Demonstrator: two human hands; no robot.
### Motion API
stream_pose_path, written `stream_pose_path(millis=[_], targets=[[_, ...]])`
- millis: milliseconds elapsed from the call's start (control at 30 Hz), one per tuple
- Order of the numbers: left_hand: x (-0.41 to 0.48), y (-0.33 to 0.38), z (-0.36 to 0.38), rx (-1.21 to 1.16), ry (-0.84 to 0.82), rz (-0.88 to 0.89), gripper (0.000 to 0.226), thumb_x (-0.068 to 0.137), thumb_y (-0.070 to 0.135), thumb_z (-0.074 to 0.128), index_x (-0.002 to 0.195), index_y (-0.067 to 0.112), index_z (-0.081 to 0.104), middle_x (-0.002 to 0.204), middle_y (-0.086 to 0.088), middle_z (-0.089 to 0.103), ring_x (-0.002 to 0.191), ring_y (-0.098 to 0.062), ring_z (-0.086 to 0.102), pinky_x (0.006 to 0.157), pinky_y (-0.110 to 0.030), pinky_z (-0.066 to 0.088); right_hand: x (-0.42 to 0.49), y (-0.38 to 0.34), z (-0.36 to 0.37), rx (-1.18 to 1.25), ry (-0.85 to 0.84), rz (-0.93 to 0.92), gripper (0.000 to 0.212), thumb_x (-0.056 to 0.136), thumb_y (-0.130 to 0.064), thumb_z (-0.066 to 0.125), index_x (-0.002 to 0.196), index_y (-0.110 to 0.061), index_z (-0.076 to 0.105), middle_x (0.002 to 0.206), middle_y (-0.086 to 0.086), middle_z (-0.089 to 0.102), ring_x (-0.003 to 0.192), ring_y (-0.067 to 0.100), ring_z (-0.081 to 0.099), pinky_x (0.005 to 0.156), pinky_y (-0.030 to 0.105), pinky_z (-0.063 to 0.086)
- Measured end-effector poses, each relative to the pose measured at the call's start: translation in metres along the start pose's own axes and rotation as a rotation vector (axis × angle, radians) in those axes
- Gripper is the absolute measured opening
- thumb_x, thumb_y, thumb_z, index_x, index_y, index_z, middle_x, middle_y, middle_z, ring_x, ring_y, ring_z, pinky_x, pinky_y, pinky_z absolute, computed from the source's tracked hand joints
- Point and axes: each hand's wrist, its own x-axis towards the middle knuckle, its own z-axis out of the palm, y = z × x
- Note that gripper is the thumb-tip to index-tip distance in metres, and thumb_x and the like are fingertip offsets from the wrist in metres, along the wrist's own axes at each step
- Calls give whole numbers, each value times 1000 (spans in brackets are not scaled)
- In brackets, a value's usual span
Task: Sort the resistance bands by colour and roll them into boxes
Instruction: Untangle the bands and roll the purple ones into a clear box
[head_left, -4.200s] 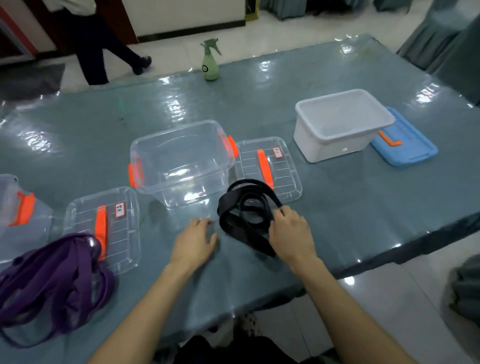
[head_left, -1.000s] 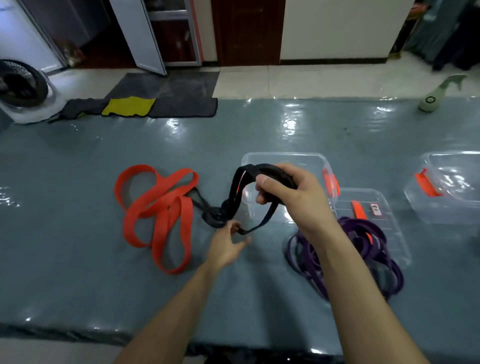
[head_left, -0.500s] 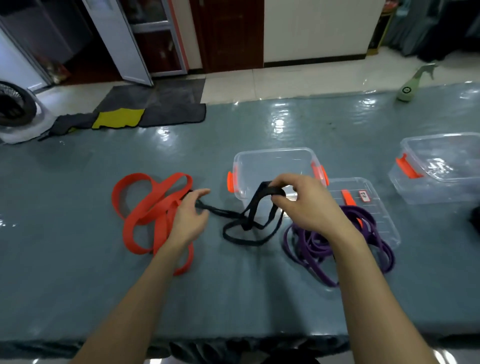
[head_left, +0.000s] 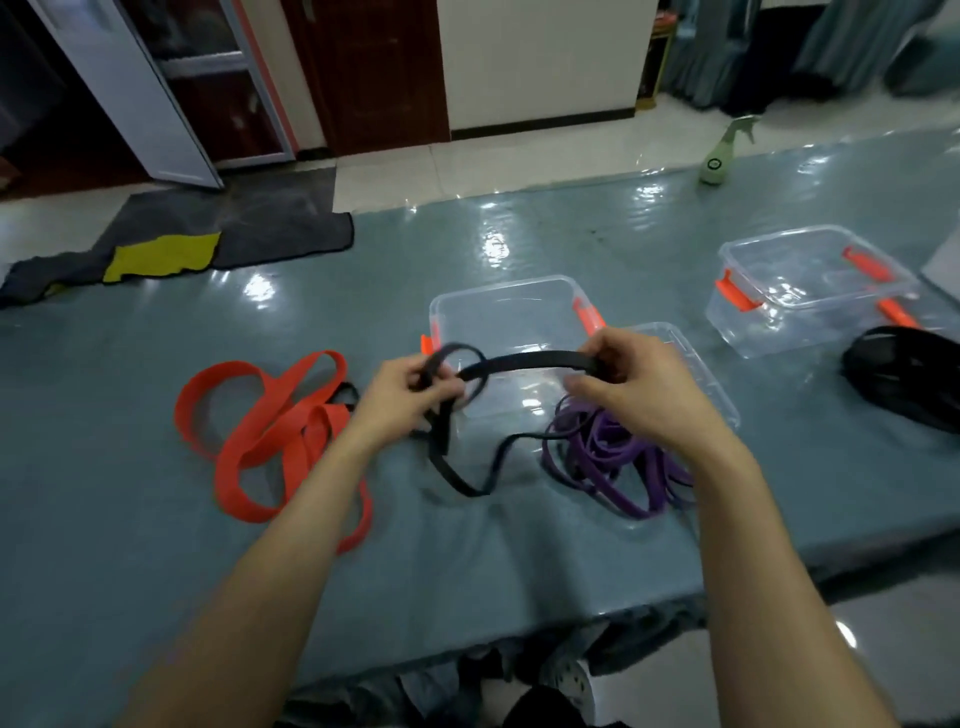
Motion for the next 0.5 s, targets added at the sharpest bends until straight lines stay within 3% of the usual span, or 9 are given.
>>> stream_pose_path(millis=[100, 200, 267, 300, 333, 400, 433, 500], targets=[[-6, 6, -60, -269, 229, -65, 14, 106, 21, 71, 104, 7, 76, 92, -9, 84, 85, -21, 80, 80, -31, 65, 2, -7, 2, 88, 1, -21, 34, 89, -48, 85, 84, -18, 69, 78, 5, 72, 104, -8, 70, 76, 38, 51], [-22, -7, -116, -339, 475, -89, 22, 108, 25, 68, 105, 5, 75, 97, -17, 82, 91, -30, 81, 85, -37, 65, 11, -17, 11, 27, 100, -42, 30, 100, -44, 73, 81, -21, 69, 66, -4, 62, 67, 0, 60, 67, 31, 43], [-36, -31, -143, -162, 632, -206, 32, 111, 34, 63, 102, 5, 75, 105, -26, 80, 102, -39, 78, 96, -47, 62, 17, -27, 18, 30, 114, -57, 27, 101, -39, 71, 80, -22, 69, 68, -5, 62, 61, 5, 53, 67, 33, 44], [-44, -45, -152, 102, 602, -328, 42, 111, 42, 59, 105, 3, 76, 111, -29, 78, 109, -42, 76, 100, -48, 60, 20, -32, 22, 42, 107, -68, 26, 102, -36, 71, 80, -22, 69, 69, -5, 63, 63, 6, 53, 70, 34, 47], [-56, -59, -155, 396, 467, -492, 55, 110, 51, 56, 113, 0, 76, 120, -31, 76, 117, -44, 73, 101, -47, 57, 22, -37, 27, 51, 90, -79, 25, 102, -34, 71, 81, -21, 70, 71, -4, 64, 66, 8, 55, 76, 36, 51], [-80, -81, -145, 808, 89, -753, 71, 103, 63, 61, 134, 0, 70, 138, -28, 70, 128, -41, 67, 102, -42, 53, 24, -46, 38, 39, 24, -104, 23, 104, -30, 70, 84, -18, 72, 76, -2, 68, 74, 16, 62, 89, 44, 57], [-89, -87, -134, 903, -21, -770, 78, 96, 66, 69, 141, 3, 65, 144, -23, 67, 132, -38, 65, 104, -40, 52, 24, -50, 43, 31, -12, -116, 23, 104, -29, 69, 86, -15, 73, 80, 1, 70, 78, 21, 65, 93, 48, 58], [-96, -87, -101, 984, -42, -595, 107, 77, 69, 85, 156, 8, 47, 158, -18, 54, 145, -36, 54, 114, -42, 48, 23, -56, 49, 26, -47, -129, 22, 105, -27, 68, 91, -12, 74, 88, 6, 73, 89, 27, 68, 97, 49, 57]])
